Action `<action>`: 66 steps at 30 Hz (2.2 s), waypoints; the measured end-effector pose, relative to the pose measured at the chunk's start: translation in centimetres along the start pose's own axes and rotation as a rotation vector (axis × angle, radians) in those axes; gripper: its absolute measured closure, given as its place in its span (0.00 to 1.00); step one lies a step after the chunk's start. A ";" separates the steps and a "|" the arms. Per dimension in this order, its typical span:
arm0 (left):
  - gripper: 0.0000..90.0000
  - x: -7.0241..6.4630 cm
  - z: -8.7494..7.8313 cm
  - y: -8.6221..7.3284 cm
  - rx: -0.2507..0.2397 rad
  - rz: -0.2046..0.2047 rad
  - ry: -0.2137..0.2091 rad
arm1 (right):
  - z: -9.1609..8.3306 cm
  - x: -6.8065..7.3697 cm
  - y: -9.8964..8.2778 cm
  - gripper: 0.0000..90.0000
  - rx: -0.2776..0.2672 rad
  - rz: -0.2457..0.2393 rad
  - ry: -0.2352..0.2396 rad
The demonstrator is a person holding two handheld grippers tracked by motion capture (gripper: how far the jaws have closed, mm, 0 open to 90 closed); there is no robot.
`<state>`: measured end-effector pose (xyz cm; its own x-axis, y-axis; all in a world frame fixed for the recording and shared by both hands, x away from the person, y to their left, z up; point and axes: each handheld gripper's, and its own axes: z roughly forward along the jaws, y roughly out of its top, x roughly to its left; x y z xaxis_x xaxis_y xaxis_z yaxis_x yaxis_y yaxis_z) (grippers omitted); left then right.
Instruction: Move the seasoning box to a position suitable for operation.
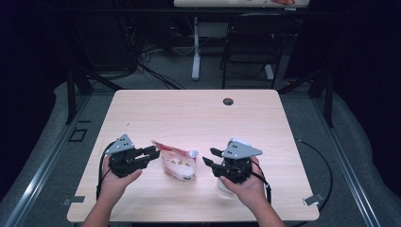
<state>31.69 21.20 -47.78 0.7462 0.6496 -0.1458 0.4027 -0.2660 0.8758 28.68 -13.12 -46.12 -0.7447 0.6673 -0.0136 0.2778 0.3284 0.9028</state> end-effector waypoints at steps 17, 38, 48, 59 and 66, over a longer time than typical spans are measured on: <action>0.87 -0.3 -0.5 -0.2 -0.004 0.005 -0.006 | 1.9 1.4 1.1 0.70 0.005 -0.051 0.057; 1.00 -0.9 -0.7 -0.2 -0.008 0.018 -0.011 | 1.7 1.7 1.4 0.82 0.035 -0.086 0.082; 1.00 -1.7 -0.4 0.1 0.004 0.040 -0.029 | 0.7 1.3 1.0 0.82 0.035 -0.081 0.080; 1.00 -2.4 -0.1 0.2 0.008 0.050 -0.049 | -0.1 1.0 0.6 0.80 0.040 -0.078 0.077; 1.00 -2.3 -0.1 0.1 0.006 0.059 -0.037 | -0.5 0.9 0.7 0.75 0.045 -0.063 0.093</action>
<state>29.91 19.75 -47.31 0.7877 0.6059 -0.1110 0.3604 -0.3072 0.8808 27.90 -12.65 -45.26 -0.8140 0.5801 -0.0279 0.2539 0.3986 0.8813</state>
